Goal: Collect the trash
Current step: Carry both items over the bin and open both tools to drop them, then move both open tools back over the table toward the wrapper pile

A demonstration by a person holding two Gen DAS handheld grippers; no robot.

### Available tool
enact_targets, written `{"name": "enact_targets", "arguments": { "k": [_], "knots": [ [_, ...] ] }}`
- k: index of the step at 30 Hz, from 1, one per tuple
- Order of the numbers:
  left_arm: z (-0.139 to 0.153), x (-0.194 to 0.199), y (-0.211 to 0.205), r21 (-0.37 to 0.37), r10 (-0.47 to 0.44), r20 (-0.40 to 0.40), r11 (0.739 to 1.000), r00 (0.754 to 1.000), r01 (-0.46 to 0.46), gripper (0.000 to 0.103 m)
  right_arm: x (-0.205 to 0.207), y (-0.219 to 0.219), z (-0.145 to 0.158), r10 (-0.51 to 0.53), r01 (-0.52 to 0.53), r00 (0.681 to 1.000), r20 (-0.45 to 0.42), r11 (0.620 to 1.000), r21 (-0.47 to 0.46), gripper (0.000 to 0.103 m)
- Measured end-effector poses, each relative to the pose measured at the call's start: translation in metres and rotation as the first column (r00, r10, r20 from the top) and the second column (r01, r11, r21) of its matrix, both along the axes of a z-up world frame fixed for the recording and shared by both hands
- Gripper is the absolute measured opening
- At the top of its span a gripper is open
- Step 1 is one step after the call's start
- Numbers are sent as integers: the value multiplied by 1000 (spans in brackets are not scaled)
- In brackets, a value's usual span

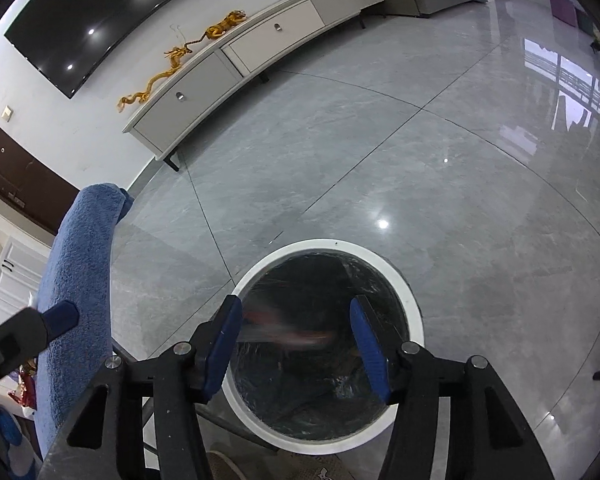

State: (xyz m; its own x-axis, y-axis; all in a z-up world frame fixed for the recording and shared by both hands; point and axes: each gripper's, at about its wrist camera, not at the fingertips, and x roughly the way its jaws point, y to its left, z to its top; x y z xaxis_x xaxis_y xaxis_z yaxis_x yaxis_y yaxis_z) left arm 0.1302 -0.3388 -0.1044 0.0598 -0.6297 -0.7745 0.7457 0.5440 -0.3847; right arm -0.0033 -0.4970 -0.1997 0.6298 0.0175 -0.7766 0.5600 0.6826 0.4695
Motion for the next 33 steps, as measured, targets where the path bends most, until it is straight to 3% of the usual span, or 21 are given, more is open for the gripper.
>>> {"name": "enact_targets", "arguments": {
  "k": [5,10,13,21,24,33],
  "knots": [
    [18,-7,14,1,32,80,999,996,-32,58,-9,3,19,-14,14,1000,14,1000,-18,54],
    [43,-31,37,12,85,204,996,975,-89,58,-24,23,55,9,-6,999,40,996,-87,54],
    [61,-48,58,15,128,298,990,946,-139,58,-32,42,79,31,-23,998,63,992,-123,56],
    [98,-72,133,-27,271,413,958,869,-286,63,-44,106,144,144,-110,978,151,971,-213,57],
    [109,-75,167,-60,329,433,939,839,-338,69,-43,129,164,187,-141,966,178,959,-244,60],
    [128,-80,269,-145,490,456,865,743,-481,73,-21,216,202,359,-286,915,183,899,-331,63]
  ]
}}
